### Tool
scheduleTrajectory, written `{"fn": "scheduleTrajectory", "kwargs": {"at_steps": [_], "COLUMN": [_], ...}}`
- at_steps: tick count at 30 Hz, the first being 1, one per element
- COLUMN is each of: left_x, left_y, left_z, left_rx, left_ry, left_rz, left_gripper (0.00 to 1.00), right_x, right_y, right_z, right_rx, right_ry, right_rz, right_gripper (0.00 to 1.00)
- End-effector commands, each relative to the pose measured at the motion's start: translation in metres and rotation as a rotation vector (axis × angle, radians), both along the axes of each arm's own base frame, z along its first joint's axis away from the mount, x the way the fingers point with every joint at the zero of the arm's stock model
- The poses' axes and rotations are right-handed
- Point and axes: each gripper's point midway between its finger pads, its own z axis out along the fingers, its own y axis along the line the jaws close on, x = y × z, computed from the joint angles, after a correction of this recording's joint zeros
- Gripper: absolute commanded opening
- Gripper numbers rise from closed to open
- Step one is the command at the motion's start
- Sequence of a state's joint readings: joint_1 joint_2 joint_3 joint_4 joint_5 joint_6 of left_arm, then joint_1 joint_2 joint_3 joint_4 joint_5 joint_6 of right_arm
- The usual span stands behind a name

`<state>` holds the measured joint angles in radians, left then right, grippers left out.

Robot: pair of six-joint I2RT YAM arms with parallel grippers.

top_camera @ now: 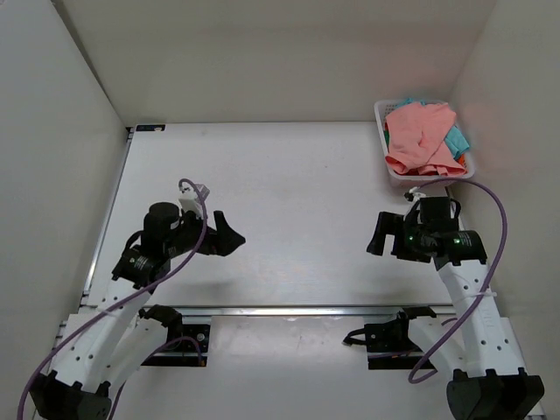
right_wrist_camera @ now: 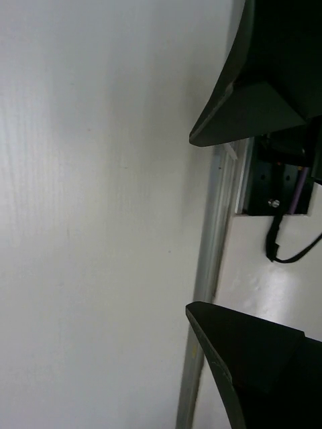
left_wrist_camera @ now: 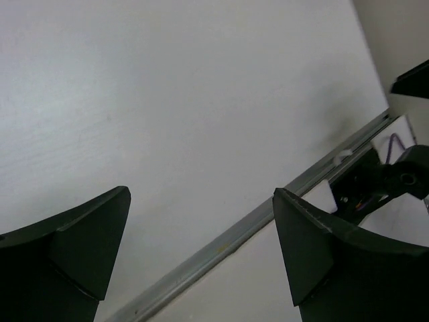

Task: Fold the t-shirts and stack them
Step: Grab crumpled tshirt from bin with the right arm

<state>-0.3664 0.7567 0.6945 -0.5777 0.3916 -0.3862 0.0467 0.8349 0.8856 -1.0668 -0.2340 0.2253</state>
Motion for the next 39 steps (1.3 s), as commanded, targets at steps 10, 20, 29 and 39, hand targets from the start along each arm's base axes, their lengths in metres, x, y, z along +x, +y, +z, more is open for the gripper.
{"fn": "scheduleTrajectory", "kwargs": {"at_steps": [10, 20, 29, 39], "left_x": [0.004, 0.127, 0.179, 0.200], "left_y": [0.023, 0.075, 0.057, 0.055], "left_z": [0.175, 0.164, 0.093, 0.041], "left_rx": [-0.220, 0.191, 0.280, 0.247], "left_ry": [-0.707, -0.564, -0.421, -0.354], "left_rz": [0.083, 0.473, 0.381, 0.311], "left_gripper": [0.99, 0.99, 0.90, 0.64], "right_x": [0.072, 0.216, 0.328, 0.404], "right_y": [0.002, -0.037, -0.111, -0.150], "right_z": [0.151, 0.208, 0.146, 0.035], "right_rx": [-0.233, -0.202, -0.243, -0.326], "right_ry": [-0.668, -0.839, -0.656, -0.394], "right_rz": [0.194, 0.041, -0.107, -0.117], "right_gripper": [0.99, 0.99, 0.05, 0.67]}}
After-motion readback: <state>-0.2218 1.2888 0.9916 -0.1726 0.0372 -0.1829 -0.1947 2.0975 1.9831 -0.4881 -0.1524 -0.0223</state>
